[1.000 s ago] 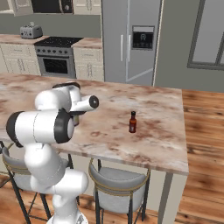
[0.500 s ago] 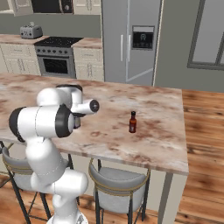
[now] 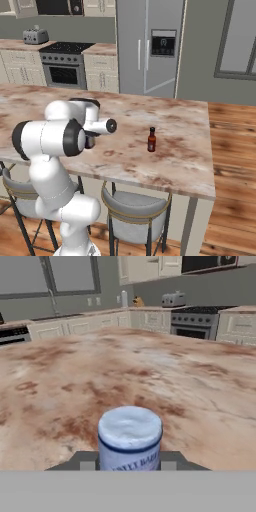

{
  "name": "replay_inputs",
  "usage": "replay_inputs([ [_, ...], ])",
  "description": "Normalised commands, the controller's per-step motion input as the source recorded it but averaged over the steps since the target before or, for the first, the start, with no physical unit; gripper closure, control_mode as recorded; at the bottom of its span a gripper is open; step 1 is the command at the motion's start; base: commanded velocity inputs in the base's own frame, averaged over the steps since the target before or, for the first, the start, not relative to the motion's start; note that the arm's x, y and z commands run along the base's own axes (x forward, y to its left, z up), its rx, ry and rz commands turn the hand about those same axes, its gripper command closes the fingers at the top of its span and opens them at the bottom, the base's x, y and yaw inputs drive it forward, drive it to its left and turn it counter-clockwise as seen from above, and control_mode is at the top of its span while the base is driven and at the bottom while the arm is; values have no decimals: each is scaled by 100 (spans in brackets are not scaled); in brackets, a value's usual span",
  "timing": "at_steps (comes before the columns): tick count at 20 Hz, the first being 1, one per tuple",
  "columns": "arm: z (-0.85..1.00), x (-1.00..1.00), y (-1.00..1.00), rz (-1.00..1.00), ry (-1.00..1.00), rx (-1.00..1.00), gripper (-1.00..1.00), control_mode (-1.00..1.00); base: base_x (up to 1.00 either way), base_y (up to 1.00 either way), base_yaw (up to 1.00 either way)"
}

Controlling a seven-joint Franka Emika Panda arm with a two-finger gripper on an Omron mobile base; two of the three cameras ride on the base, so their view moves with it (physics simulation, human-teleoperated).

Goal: The dining table condiment station is running low on condiment bottle. Refill the condiment station by opening the cabinet and taking the condiment bottle from the cabinet and placing it on the dining table.

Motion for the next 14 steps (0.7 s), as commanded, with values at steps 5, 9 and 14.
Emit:
replay_inputs([
  [5, 0, 0, -17, 1, 0, 0, 100, -100, 0, 0, 0],
  [9, 0, 0, -18, 0, -2, 0, 100, -100, 0, 0, 0],
  [14, -3, 0, -6, 0, -10, -5, 100, -100, 0, 0, 0],
])
